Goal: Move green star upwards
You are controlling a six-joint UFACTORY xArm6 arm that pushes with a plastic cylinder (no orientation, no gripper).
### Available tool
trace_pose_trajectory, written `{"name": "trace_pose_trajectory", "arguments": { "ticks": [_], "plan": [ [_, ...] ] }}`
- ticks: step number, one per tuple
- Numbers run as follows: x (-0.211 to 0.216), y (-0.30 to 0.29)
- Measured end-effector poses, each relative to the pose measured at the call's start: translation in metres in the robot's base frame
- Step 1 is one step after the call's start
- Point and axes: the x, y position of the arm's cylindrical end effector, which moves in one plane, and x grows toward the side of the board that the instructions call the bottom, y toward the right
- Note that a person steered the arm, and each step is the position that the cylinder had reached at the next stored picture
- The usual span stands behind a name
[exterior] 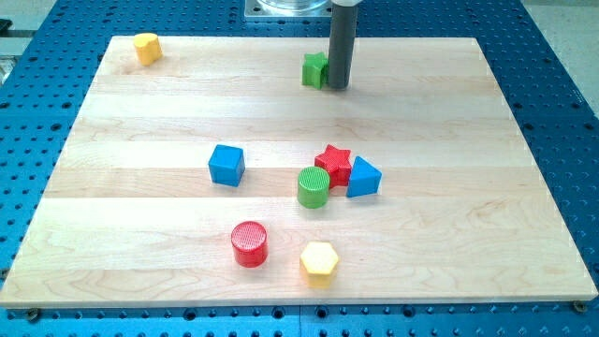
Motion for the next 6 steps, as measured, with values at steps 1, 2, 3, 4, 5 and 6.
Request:
{"name": "trace_pose_trajectory", "arguments": {
  "ticks": [1,2,3,4,5,6],
  "plan": [
    [0.015,0.015],
    [0.054,-0.008],
    [0.001,-0.028],
    [-0.005,-0.029],
    [0.007,-0.031],
    [-0.014,-0.018]
  ]
}}
